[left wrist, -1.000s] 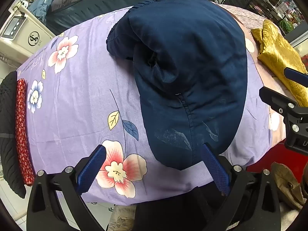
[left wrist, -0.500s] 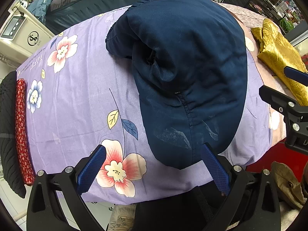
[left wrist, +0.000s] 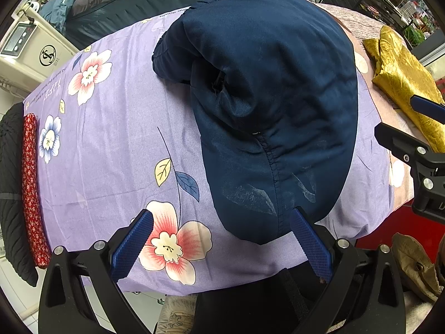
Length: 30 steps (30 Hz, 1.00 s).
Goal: Fold large clothes
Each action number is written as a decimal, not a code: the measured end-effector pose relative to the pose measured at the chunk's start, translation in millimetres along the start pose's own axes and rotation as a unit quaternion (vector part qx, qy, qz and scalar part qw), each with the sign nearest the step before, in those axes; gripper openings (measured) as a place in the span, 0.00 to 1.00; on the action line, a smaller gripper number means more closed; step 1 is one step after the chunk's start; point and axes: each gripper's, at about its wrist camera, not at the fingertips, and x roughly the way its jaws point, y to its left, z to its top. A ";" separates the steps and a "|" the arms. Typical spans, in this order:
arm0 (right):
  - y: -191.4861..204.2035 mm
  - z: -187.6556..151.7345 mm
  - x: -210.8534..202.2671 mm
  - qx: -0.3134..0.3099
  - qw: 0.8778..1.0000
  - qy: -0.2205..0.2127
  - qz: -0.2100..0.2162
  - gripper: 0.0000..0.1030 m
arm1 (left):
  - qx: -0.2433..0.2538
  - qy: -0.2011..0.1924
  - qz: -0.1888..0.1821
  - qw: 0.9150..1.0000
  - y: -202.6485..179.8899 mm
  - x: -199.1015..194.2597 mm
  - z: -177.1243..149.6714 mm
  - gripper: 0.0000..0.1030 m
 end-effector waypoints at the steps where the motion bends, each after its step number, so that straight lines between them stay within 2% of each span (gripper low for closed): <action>1: 0.0 0.0 0.2 0.000 1.000 0.000 0.000 0.89 | 0.000 0.000 0.000 1.000 0.2 0.2 -0.5 0.94; 24: 4.1 2.1 2.7 -0.008 1.000 -0.002 0.010 0.89 | -0.002 0.011 -0.003 1.000 0.8 5.0 -1.1 0.94; 28: 6.1 7.4 1.4 -0.020 0.999 -0.015 0.020 0.90 | -0.016 0.019 -0.007 1.000 6.1 10.1 -2.5 0.94; 30: 10.8 14.1 1.4 -0.036 0.999 -0.024 0.023 0.89 | -0.039 0.023 -0.008 0.999 16.4 14.1 -5.7 0.94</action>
